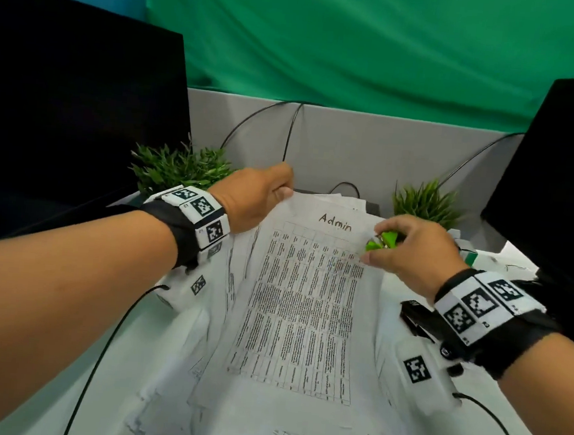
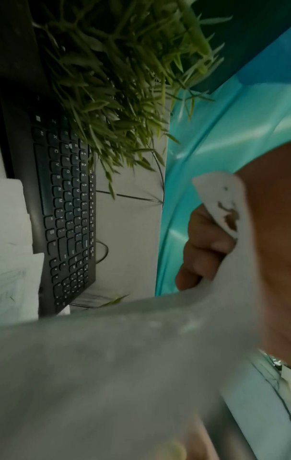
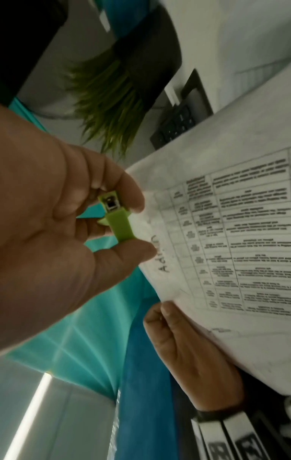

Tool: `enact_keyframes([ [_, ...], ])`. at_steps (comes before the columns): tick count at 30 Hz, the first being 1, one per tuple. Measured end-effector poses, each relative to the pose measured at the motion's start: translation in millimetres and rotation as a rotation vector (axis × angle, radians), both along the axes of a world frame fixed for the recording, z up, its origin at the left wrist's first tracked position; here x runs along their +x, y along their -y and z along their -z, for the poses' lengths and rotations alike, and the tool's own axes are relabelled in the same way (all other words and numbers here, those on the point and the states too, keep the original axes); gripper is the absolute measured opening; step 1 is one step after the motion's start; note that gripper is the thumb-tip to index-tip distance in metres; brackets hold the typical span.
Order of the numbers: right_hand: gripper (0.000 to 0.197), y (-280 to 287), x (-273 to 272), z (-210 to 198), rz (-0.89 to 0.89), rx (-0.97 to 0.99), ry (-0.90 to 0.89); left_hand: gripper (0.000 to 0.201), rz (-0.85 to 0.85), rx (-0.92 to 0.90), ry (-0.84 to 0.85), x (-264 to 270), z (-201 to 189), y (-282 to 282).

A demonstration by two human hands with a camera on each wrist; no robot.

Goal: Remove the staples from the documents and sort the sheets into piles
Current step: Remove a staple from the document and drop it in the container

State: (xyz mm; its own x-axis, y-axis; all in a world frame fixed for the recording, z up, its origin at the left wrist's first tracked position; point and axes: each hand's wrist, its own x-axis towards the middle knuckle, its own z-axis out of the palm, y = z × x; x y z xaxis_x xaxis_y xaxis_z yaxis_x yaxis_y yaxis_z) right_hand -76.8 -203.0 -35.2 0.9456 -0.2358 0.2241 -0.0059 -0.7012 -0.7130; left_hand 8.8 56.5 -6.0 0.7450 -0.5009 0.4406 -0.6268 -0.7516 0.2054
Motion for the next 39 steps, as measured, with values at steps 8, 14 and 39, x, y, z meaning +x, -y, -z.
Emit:
enact_keyframes([
  [8, 0.040, 10.4, -18.7, 8.4, -0.291, 0.588, -0.206, 0.016, 0.046, -0.201, -0.106, -36.7, -37.3, -22.2],
  [14, 0.042, -4.1, -28.6, -57.7, -0.391, 0.156, -0.091, 0.024, -0.091, -0.186, -0.530, -74.1, -50.7, -50.2],
  [39, 0.043, -85.9, -50.8, 56.2, -0.472, 0.287, -0.428, 0.031, -0.330, -1.324, -1.372, -125.9, 112.8, -13.3],
])
